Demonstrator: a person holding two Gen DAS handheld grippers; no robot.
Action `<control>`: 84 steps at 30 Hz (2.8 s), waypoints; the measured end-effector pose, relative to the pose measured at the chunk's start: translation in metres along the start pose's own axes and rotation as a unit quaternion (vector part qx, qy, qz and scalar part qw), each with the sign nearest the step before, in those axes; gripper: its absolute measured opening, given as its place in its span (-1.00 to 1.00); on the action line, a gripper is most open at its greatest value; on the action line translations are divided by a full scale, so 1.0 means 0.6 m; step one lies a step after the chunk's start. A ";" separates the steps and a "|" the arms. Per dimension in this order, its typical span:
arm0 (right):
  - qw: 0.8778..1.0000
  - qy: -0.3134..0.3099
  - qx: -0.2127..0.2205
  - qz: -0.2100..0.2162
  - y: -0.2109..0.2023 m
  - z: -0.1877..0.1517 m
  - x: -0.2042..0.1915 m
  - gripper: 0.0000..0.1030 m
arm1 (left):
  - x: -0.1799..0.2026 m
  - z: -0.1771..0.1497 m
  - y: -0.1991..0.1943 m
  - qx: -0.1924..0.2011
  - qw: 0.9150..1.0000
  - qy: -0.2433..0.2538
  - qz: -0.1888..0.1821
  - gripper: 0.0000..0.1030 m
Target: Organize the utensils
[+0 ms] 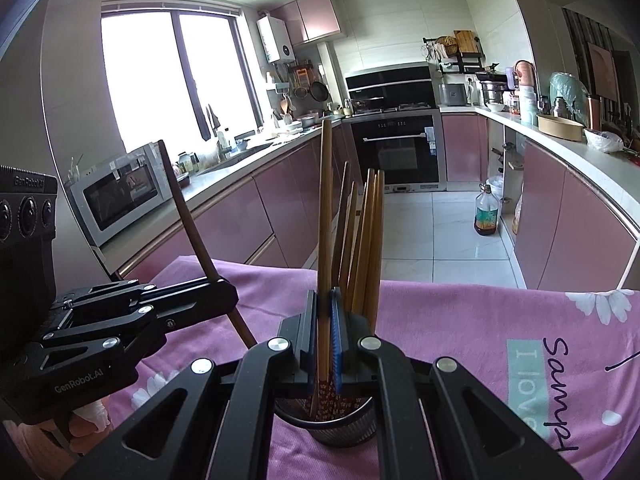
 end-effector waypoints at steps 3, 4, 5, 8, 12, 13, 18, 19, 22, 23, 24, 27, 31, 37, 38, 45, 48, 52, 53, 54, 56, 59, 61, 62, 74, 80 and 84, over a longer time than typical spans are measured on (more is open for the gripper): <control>1.000 0.002 -0.005 0.000 0.007 -0.002 0.001 -0.90 | -0.003 0.004 0.000 -0.001 1.000 -0.002 -0.002 -0.85; 1.000 0.002 -0.006 0.000 0.009 -0.003 0.003 -0.90 | -0.001 0.006 0.002 -0.002 1.000 -0.001 -0.003 -0.85; 1.000 0.003 -0.008 0.000 0.011 -0.004 0.003 -0.90 | -0.003 0.008 0.003 -0.003 1.000 0.001 -0.004 -0.85; 1.000 0.003 -0.010 0.000 0.015 -0.002 0.004 -0.90 | -0.013 0.011 0.006 -0.007 1.000 -0.002 -0.005 -0.85; 1.000 0.005 -0.011 -0.001 0.018 -0.001 0.008 -0.90 | -0.020 0.016 0.014 -0.011 1.000 -0.006 -0.008 -0.85; 1.000 0.006 -0.012 -0.001 0.019 0.000 0.009 -0.90 | -0.020 0.019 0.017 -0.012 1.000 -0.005 -0.007 -0.85; 1.000 0.010 -0.014 -0.001 0.024 0.000 0.012 -0.89 | -0.020 0.021 0.032 -0.015 1.000 0.000 -0.002 -0.85; 1.000 0.011 -0.014 -0.001 0.025 0.001 0.013 -0.89 | -0.020 0.023 0.035 -0.016 1.000 -0.001 -0.002 -0.85; 1.000 0.012 -0.014 -0.001 0.027 0.002 0.014 -0.89 | -0.023 0.026 0.043 -0.019 1.000 0.000 0.001 -0.85; 1.000 0.012 -0.014 -0.002 0.027 0.000 0.013 -0.89 | -0.024 0.027 0.046 -0.019 1.000 0.000 0.002 -0.85; 1.000 0.014 -0.014 -0.002 0.028 0.000 0.014 -0.89 | -0.022 0.025 0.049 -0.020 1.000 0.000 0.003 -0.85; 1.000 0.019 -0.015 -0.004 0.031 0.002 0.019 -0.89 | -0.026 0.026 0.060 -0.023 1.000 -0.002 0.006 -0.85; 1.000 0.025 -0.016 -0.004 0.035 0.004 0.027 -0.89 | -0.032 0.029 0.077 -0.031 0.999 -0.005 0.009 -0.84; 0.999 0.029 -0.018 -0.008 0.040 0.006 0.032 -0.88 | -0.038 0.024 0.109 -0.046 0.999 -0.011 0.012 -0.84; 0.999 0.031 -0.016 -0.010 0.040 0.006 0.034 -0.86 | -0.040 0.022 0.113 -0.048 0.999 -0.013 0.013 -0.84; 0.999 0.035 -0.016 -0.012 0.033 0.000 0.037 -0.76 | -0.054 0.009 0.131 -0.057 0.998 -0.023 0.005 -0.79; 0.999 0.034 -0.015 -0.012 0.030 -0.001 0.037 -0.73 | -0.059 0.001 0.128 -0.054 0.998 -0.026 0.000 -0.67; 1.000 0.027 -0.006 -0.015 0.019 -0.005 0.030 -0.38 | -0.070 -0.010 0.105 -0.029 0.999 -0.030 0.014 -0.18; 1.000 0.023 -0.003 -0.018 0.013 -0.009 0.028 -0.24 | -0.075 -0.013 0.097 -0.021 0.999 -0.033 0.018 -0.13; 1.000 0.017 0.004 -0.023 0.005 -0.014 0.025 -0.15 | -0.077 -0.018 0.091 -0.015 0.999 -0.035 0.021 -0.01; 0.999 0.008 0.014 -0.032 -0.006 -0.020 0.021 0.15 | -0.089 -0.027 0.071 0.006 0.998 -0.040 0.038 0.26; 0.998 -0.004 0.032 -0.056 -0.026 -0.036 0.014 0.55 | -0.103 -0.043 0.039 0.037 0.996 -0.044 0.062 0.65; 0.996 -0.016 0.044 -0.075 -0.038 -0.047 0.011 0.81 | -0.111 -0.053 0.016 0.063 0.993 -0.043 0.088 0.89; 0.995 -0.020 0.051 -0.083 -0.043 -0.052 0.010 0.87 | -0.115 -0.061 0.005 0.073 0.992 -0.042 0.097 0.89; 0.981 -0.054 0.117 -0.146 -0.091 -0.102 -0.024 0.87 | -0.118 -0.132 -0.080 0.141 0.975 -0.029 0.169 0.89; 0.975 -0.053 0.152 -0.154 -0.111 -0.115 -0.042 0.87 | -0.115 -0.156 -0.101 0.164 0.969 -0.035 0.180 0.89; 0.972 -0.050 0.167 -0.160 -0.119 -0.118 -0.044 0.87 | -0.109 -0.163 -0.098 0.167 0.969 -0.035 0.182 0.89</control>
Point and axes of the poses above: each gripper's, at about its wrist camera, not at the fingertips, and y roughly the way its jaws point, x to its right, z to its top, the point moved 7 cm from there along y, roughly the way its jaws point, and after that the axes turned 2 degrees about -x, right-handed, at the moved point
